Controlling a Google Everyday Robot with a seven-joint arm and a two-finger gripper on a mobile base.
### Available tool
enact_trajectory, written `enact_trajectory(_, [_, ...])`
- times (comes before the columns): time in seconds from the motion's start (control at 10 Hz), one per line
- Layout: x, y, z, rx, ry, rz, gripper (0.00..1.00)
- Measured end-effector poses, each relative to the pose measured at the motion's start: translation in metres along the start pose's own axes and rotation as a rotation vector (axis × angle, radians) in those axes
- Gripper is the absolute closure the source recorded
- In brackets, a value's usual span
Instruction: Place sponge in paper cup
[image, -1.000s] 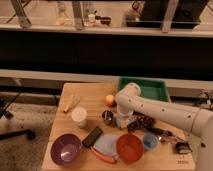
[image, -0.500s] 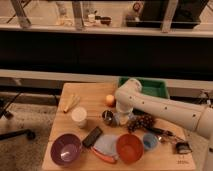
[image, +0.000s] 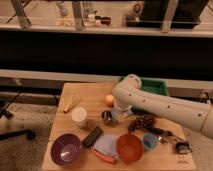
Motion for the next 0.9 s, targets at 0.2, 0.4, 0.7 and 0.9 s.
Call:
enact_trajectory(0.2, [-0.010,0.001,-0.015,0.015,-0.008,-0.028,0.98])
enact_trajectory(0.4, [-0.025,0.007,-0.028,0.023,-0.016,-0.077,0.98])
enact_trajectory(0.7, [-0.051,0.019,-0.037,0.024,-0.024,-0.148,0.98])
enact_trajectory(0.9, [-0.074,0.025,-0.041,0.022,-0.029,-0.198,0.98])
